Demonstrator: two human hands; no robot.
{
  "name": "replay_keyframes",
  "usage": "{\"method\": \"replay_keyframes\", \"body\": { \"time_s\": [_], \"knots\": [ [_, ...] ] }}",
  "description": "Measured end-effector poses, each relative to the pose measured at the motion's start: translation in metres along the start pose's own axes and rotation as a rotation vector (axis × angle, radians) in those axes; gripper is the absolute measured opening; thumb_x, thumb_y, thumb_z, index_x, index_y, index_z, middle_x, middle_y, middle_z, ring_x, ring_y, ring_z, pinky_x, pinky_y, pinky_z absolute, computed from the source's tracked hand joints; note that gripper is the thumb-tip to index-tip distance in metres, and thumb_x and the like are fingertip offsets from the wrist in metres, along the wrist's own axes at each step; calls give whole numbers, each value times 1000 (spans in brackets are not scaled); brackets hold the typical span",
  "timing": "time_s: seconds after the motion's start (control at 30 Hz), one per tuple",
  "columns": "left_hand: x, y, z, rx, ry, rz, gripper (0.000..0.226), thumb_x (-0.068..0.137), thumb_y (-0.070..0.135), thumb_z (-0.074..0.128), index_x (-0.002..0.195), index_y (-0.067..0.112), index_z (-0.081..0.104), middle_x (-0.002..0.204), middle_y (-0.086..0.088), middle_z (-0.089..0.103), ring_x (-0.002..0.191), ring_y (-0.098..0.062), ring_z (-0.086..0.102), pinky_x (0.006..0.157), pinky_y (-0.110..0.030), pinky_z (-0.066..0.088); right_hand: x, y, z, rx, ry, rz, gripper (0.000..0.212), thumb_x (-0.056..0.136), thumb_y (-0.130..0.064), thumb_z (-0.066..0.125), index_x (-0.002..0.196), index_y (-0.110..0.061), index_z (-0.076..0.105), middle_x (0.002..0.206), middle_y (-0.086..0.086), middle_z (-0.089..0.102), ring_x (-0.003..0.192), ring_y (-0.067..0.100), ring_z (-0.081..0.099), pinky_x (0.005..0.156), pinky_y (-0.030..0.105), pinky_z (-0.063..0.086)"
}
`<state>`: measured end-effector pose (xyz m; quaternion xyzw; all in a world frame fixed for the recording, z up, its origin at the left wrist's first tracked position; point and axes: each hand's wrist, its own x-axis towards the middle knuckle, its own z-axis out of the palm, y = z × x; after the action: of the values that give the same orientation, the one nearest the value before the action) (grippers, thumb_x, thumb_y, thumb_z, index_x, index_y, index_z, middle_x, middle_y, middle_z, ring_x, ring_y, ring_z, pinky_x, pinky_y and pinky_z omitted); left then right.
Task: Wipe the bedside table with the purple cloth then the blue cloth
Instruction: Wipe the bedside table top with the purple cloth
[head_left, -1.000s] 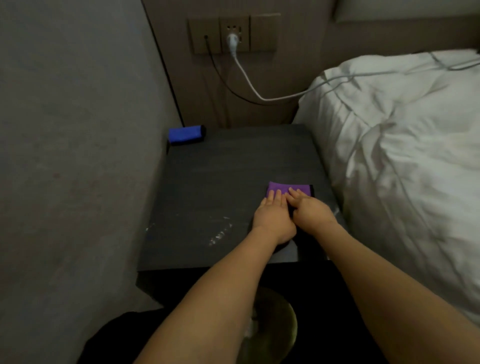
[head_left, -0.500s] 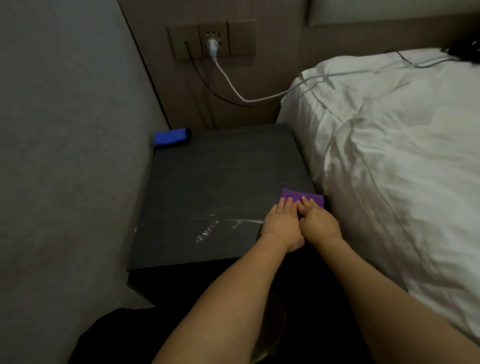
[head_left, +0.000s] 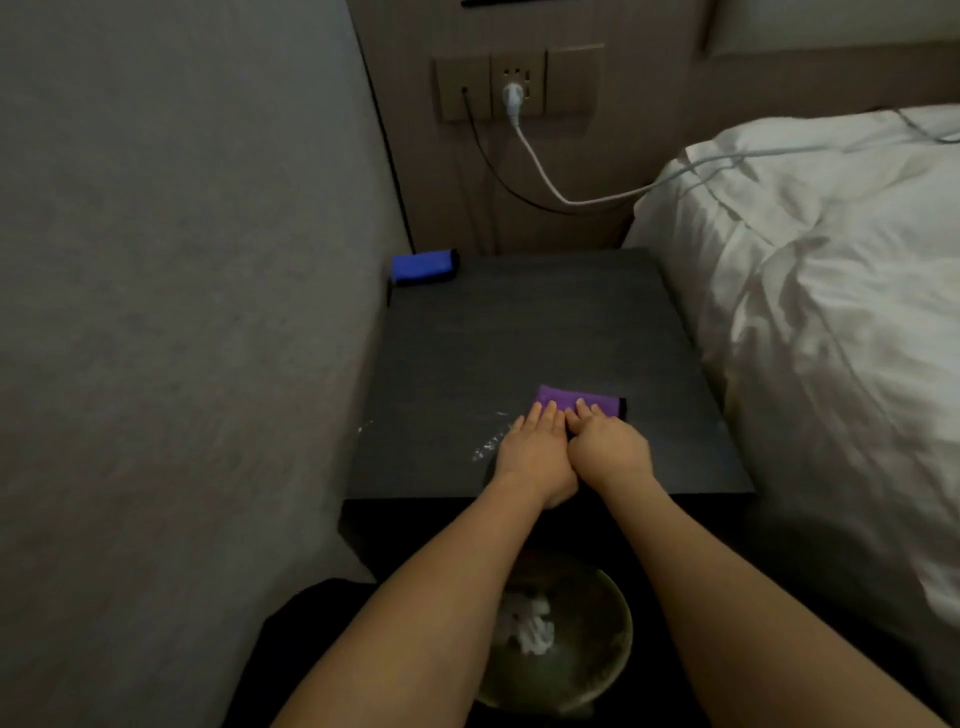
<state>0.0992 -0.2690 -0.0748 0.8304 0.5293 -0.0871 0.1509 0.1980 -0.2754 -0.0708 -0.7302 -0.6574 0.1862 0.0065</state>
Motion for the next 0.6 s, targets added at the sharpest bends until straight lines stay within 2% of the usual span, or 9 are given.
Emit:
{"method": "replay_keyframes", "body": {
  "time_s": [0.13,0.33,0.5,0.6],
  "knots": [
    [-12,-45,-1,-20,17,-66,77,91,32,46,152,9,6,162,-8,3,149,-21,2,119,-38,7,10,-44,10,-13,-10,-70,49,96,-22,30,145,-20,32,157,-2,21,142,14,25,111,36,31],
    [-31,-105,4,-19,55,-187,75,92,35,40,152,9,4,162,-7,3,149,-21,1,120,-37,8,22,-107,27,3,1,-148,47,97,-29,27,142,-20,37,155,-2,28,139,15,33,107,35,34],
    [-49,-140,7,-19,76,-284,76,91,36,41,152,9,4,162,-7,3,149,-21,1,120,-36,7,26,-146,40,5,-16,-239,48,97,-30,25,143,-20,35,155,-3,27,140,14,30,108,37,33],
    [-60,-155,9,-7,93,-326,75,92,34,41,152,8,5,162,-8,4,149,-21,2,120,-35,6,25,-164,48,37,2,-283,48,98,-32,26,143,-17,37,154,-1,30,140,14,31,109,33,32]
  ]
}}
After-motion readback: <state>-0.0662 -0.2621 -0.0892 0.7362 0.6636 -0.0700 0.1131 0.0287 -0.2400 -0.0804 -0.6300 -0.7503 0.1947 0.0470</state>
